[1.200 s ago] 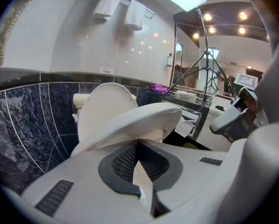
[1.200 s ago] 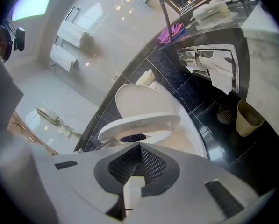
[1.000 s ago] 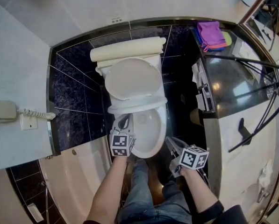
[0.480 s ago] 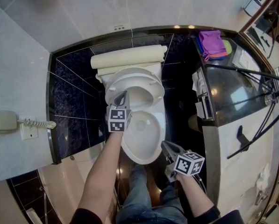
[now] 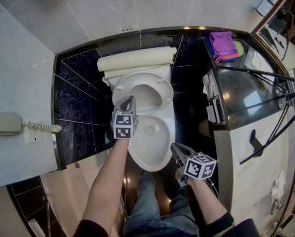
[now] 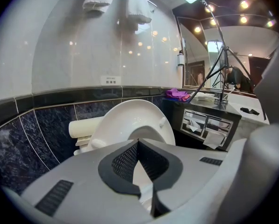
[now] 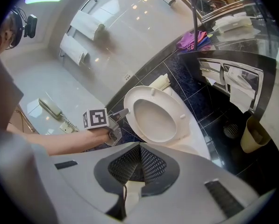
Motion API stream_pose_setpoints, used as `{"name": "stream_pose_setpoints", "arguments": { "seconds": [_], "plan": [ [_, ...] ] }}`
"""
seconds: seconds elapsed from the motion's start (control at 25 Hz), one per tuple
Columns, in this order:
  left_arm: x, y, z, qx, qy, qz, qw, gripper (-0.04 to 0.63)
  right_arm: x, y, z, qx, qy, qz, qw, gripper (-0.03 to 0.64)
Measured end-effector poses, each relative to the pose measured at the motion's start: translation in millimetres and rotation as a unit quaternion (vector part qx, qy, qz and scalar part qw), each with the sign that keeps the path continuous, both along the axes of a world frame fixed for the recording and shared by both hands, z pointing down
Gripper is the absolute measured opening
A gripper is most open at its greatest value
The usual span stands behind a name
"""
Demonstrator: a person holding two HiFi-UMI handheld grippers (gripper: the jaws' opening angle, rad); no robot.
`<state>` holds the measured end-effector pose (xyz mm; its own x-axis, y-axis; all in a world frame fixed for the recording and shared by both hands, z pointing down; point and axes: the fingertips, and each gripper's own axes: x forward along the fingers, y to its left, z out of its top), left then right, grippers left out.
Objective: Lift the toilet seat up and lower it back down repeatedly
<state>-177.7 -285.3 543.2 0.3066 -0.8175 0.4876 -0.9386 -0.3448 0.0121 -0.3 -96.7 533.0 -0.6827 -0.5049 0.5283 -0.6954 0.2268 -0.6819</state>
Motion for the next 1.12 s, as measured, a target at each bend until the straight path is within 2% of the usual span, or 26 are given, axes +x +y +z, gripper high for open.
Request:
{"name": "stream_pose_setpoints", "arguments": {
  "seconds": [0.24,0.4,0.6,0.84,1.12],
  "plan": [
    [2.9,40.8,-35.6,0.003,-0.003,-0.01,0.9999,-0.008,6.1,-2.9,-30.8,0.033,0.009,-0.02,0.999,0.011],
    [8.4,86.3,-78.1,0.016,-0.009,-0.019,0.9997,-0.008,14.6,0.1,-61.5,0.079,0.039,-0.047,0.995,0.012],
    [18.5,157.0,-134.2,0.031,-0.013,-0.042,0.9985,-0.008,30.4,16.8,-106.3,0.165,0.11,-0.099,0.975,0.012],
    [47.2,253.0,-182.1,0.034,-0.012,-0.062,0.9974,-0.008,61.1,51.7,-157.0,0.209,0.133,-0.112,0.962,0.012],
    [70.7,336.8,-222.2,0.049,0.0,-0.086,0.9951,-0.008,76.0,98.6,-201.1,0.262,0.151,-0.143,0.942,0.012]
  ]
}}
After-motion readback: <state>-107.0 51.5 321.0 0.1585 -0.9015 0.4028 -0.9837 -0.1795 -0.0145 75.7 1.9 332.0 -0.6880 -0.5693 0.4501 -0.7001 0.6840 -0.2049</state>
